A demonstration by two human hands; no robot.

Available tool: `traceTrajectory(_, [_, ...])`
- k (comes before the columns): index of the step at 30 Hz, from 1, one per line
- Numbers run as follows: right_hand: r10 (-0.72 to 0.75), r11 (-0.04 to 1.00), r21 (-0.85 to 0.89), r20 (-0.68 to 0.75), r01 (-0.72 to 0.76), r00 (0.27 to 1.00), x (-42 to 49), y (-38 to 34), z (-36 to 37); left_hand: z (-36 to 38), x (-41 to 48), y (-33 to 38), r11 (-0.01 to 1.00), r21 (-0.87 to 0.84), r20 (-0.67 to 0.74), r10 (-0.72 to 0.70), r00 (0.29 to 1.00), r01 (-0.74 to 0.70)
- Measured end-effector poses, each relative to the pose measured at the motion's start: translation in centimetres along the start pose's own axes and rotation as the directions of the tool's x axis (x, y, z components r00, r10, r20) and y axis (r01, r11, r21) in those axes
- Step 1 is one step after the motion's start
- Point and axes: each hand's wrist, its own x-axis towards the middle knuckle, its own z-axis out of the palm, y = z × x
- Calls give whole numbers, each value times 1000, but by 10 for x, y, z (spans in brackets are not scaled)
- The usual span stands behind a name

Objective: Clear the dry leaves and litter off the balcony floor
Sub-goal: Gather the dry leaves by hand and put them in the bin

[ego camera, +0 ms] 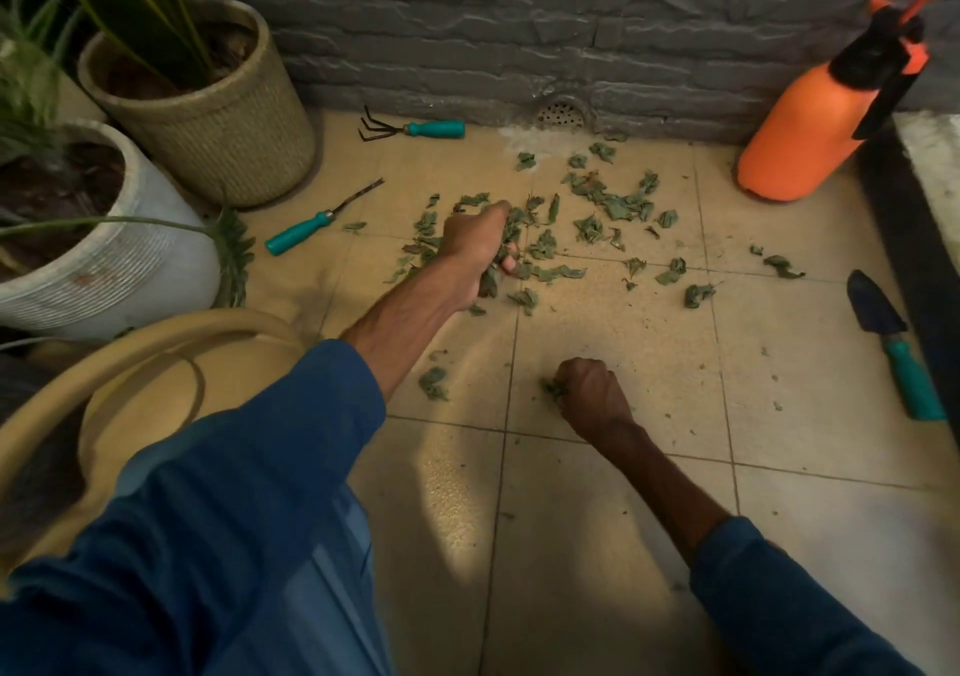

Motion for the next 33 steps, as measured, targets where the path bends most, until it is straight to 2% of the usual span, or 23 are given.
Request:
traceTrajectory(4, [-29, 1000, 8, 18, 29, 999, 5, -8, -2, -16, -1, 9, 999, -39, -39, -13, 999, 12])
traceTrajectory(8, [-77, 997, -13, 123, 79, 989, 13, -26, 3, -31, -2, 15, 998, -65, -70, -4, 998, -1])
traceTrajectory(12, [-160, 985, 92, 166, 147, 973, 21, -50, 15, -42, -7, 22, 996, -91, -100, 2, 995, -11])
traceTrajectory(17, [-266, 948, 221, 160, 228, 951, 35, -96, 20, -55, -7, 28, 997, -76, -100, -1, 995, -7])
traceTrajectory(21, [-309, 932, 236, 126, 274, 943, 43, -122, 32, -65, -8, 31, 996, -81, -101, 13, 995, -21])
traceTrajectory(25, [-371, 928, 110, 159, 357, 915, 39, -136, 47, -71, -9, 30, 995, -101, -101, 14, 995, -24])
traceTrajectory(29, [-438, 898, 18, 100, 439, 893, 27, -136, 56, -76, -5, 30, 992, -121, -107, 10, 994, -23])
traceTrajectory(33, [-450, 888, -87, 40, 452, 892, 15, -127, 63, -80, -6, 32, 990, -138, -107, -4, 994, -11])
